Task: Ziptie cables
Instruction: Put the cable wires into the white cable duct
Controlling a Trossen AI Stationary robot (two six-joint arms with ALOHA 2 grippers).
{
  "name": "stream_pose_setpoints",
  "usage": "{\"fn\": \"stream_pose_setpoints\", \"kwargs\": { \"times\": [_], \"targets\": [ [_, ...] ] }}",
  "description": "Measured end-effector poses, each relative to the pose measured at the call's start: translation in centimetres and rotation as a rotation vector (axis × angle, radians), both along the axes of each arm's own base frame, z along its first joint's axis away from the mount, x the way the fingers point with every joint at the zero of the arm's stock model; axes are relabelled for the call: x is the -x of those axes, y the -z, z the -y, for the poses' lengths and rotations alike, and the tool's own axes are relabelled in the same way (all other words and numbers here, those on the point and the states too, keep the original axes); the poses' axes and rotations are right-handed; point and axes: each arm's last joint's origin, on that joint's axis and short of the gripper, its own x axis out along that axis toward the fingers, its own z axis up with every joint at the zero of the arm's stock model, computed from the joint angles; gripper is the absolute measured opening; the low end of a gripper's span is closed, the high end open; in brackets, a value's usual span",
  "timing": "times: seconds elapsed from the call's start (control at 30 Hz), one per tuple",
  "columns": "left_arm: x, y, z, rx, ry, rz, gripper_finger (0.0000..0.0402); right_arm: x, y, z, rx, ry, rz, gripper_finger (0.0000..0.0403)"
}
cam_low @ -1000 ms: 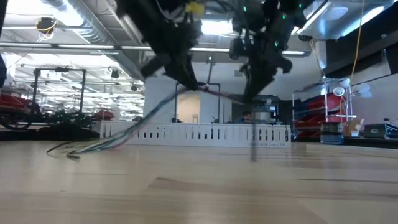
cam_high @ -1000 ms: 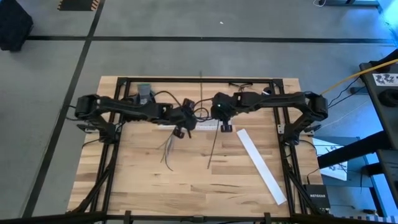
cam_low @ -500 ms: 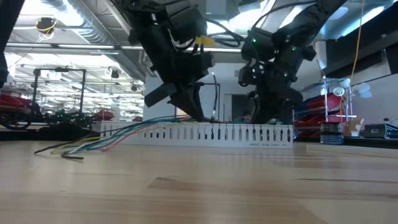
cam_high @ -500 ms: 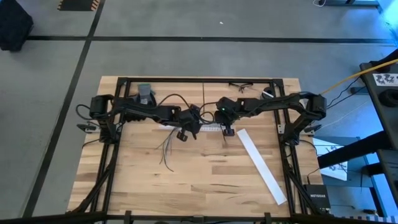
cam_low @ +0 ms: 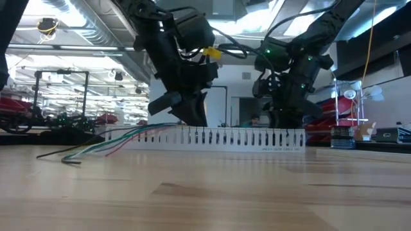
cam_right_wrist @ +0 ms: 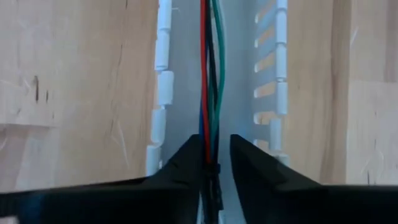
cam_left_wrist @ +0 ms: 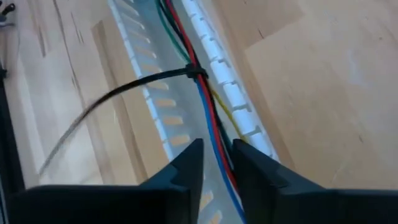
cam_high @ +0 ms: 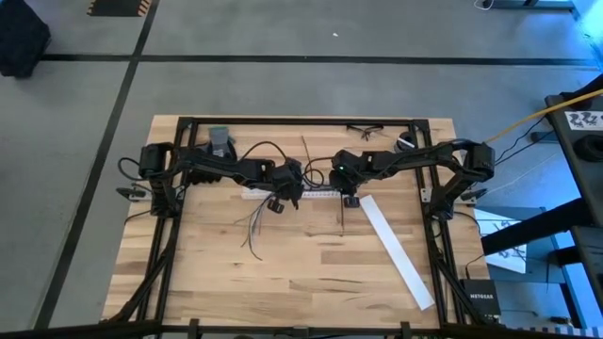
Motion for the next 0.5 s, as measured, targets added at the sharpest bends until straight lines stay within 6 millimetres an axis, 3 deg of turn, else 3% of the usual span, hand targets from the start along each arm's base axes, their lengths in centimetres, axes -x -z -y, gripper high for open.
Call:
{"fn": "stream_pose_setpoints", "kwargs": {
  "times": [0.13,0.27,0.5],
  "targets": [
    [0.2,-1.1,0.6,-0.026,-0.012,-0.021,0.0123,0.0,0.0,0.0,0.004,0.012,0.004,0.0122],
    [0.8,-4.2,1.1,0.003,-0.1,0.019,0.0154,-0.1,0.0,0.0,-0.005,0.032,0.005,0.0142],
    [4.2,-7.3,2.1,0.217,-0.46,0.025,0.0172,-0.1,0.0,0.0,-0.006,0.034,0.005,0.0139]
  ]
}}
